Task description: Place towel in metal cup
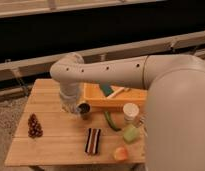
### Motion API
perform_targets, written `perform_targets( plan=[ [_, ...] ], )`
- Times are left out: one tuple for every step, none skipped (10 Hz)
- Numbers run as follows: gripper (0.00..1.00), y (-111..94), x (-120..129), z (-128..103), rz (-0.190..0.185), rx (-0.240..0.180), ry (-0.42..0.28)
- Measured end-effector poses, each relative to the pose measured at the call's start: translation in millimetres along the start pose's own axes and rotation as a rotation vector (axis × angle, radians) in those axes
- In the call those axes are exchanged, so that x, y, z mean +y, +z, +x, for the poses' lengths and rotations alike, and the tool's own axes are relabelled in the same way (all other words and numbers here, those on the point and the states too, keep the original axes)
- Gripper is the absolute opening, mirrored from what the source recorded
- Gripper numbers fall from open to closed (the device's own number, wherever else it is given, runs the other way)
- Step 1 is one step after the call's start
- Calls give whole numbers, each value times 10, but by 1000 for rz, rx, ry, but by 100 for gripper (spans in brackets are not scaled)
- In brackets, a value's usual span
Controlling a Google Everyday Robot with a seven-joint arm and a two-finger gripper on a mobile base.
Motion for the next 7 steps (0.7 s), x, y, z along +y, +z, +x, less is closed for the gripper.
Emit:
perform_targets(
  plan=[
    [0, 35, 15, 51, -7, 19, 13],
    [0, 75, -1, 104, -9, 36, 27],
    [0, 85, -35, 155, -6, 50, 43],
    [0, 85, -82, 181, 2, 61, 53],
    [0, 97, -122, 188, 11, 73, 55],
    [0, 120, -159, 182, 16, 82, 56],
    [0, 184, -269, 167, 33, 92, 57]
  ],
)
